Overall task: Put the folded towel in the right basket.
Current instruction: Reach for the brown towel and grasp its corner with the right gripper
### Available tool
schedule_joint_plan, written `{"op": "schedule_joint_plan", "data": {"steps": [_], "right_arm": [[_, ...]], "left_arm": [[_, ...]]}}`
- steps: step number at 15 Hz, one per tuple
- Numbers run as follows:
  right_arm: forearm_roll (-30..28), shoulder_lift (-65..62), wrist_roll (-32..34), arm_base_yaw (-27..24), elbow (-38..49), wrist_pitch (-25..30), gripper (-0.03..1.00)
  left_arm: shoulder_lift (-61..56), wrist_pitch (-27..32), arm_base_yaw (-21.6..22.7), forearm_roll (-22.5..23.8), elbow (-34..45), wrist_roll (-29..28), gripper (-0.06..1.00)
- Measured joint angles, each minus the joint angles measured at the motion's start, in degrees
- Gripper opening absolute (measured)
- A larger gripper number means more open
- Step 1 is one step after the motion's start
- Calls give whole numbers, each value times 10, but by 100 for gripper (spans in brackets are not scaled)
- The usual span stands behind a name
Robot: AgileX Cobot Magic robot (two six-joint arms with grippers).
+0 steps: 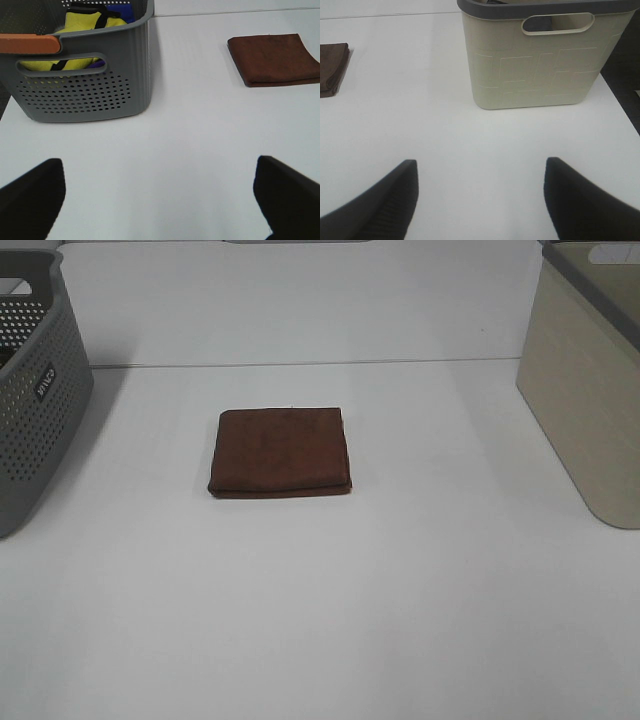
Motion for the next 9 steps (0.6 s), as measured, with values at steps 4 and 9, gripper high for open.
{"op": "schedule_joint_plan", "data": {"steps": [4,9], "right_arm": [[0,0,0,0,0,0,68],[0,0,0,0,0,0,68]], "left_arm": [[0,0,0,0,0,0,97],[0,0,0,0,0,0,97]]}}
